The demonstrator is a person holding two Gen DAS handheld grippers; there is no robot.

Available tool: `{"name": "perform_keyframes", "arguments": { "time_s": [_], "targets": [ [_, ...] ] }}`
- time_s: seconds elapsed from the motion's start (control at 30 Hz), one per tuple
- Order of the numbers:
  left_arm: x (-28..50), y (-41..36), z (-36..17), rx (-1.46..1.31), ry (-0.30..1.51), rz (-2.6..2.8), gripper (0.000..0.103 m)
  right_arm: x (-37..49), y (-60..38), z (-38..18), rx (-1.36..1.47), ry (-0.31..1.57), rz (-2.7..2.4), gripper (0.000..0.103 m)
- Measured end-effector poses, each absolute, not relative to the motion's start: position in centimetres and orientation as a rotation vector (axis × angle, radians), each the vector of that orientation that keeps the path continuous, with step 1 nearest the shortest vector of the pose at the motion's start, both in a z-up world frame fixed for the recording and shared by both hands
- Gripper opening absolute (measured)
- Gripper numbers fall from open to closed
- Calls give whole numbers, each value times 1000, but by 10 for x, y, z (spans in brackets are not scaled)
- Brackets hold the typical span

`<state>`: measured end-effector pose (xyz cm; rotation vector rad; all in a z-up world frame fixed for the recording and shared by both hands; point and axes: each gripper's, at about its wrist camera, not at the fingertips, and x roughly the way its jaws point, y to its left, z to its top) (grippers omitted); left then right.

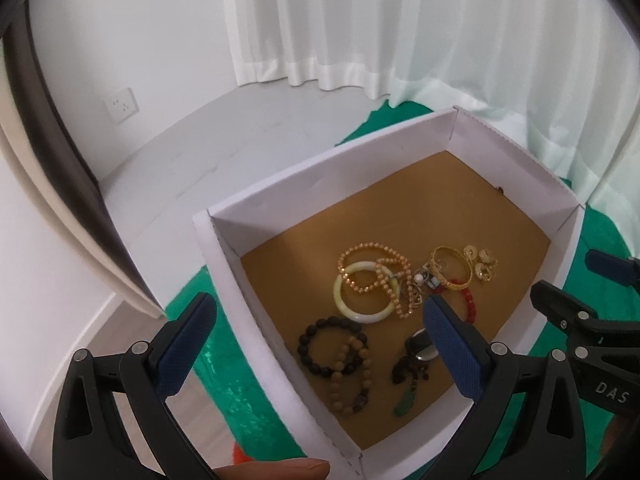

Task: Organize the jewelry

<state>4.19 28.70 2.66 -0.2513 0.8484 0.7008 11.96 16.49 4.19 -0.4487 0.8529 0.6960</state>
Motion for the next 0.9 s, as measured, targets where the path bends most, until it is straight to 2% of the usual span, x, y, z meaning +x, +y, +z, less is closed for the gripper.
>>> {"name": "perform_keyframes", "arguments": {
  "time_s": [0.23,0.9],
  "targets": [
    [36,288,34,-263,816,711,102,109,165,53,-493,790,675,83],
    [26,286,39,-282,797,712,102,99,172,58,-501,774,667,83]
  ]
}}
